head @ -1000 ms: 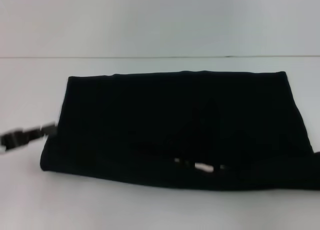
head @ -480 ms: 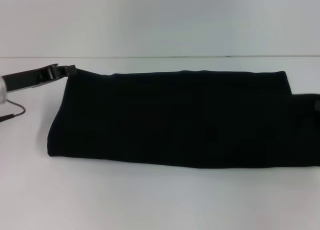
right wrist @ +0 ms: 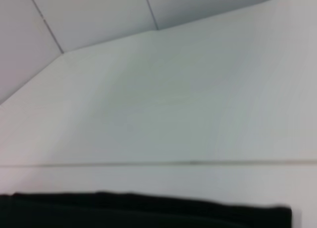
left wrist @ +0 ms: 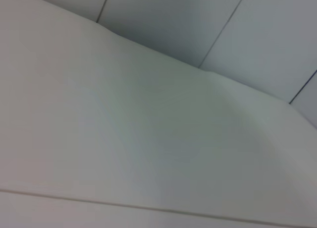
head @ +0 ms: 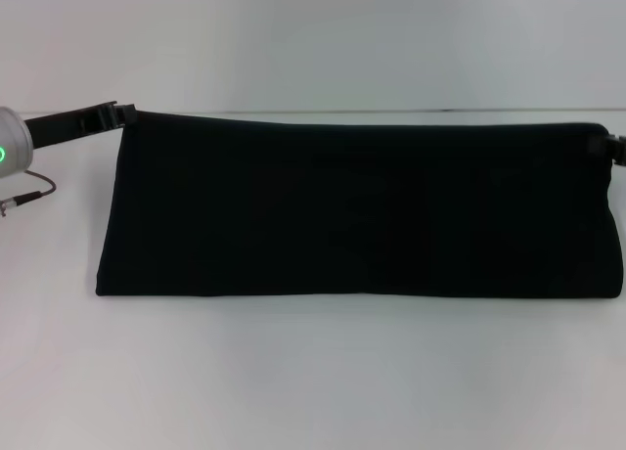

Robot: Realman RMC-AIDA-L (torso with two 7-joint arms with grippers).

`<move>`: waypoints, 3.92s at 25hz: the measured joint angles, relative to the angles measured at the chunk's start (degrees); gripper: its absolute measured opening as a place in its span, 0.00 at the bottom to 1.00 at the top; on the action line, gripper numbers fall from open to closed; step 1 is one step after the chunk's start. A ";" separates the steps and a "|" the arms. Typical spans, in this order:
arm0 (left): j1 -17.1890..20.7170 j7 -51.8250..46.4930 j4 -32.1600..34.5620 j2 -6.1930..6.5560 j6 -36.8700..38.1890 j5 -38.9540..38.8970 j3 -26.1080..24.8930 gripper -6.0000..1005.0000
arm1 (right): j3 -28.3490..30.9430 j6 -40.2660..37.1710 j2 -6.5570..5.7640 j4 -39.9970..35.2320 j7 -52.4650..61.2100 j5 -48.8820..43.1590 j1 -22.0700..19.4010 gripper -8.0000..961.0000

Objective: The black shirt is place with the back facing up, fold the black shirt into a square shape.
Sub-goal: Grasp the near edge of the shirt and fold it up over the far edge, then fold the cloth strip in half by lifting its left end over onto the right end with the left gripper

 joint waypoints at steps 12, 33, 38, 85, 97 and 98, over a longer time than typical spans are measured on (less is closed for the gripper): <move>-0.96 1.67 -0.06 -0.65 -4.01 -2.07 0.59 0.01 | -1.96 9.97 1.39 2.22 0.02 -0.02 3.97 0.05; -1.61 4.10 -1.93 -0.97 -9.27 -3.54 0.62 0.01 | -4.22 14.42 2.06 2.98 -0.50 1.36 5.75 0.05; -1.59 4.22 -1.93 -1.46 -10.55 -3.76 0.59 0.01 | -6.18 14.56 2.27 2.98 0.32 1.38 5.87 0.05; 13.63 -13.31 11.63 -2.62 27.12 -5.60 0.53 0.83 | -21.22 -11.44 -2.75 -9.16 25.71 -1.36 -3.91 0.67; 14.39 -16.91 13.14 -2.60 33.51 3.04 0.12 0.82 | -21.23 -10.14 -2.44 -8.44 25.77 -1.43 -4.54 0.67; 14.36 -17.90 13.20 -2.53 33.66 3.72 0.12 0.82 | -21.14 -10.05 -2.44 -8.44 25.77 -1.43 -4.54 0.67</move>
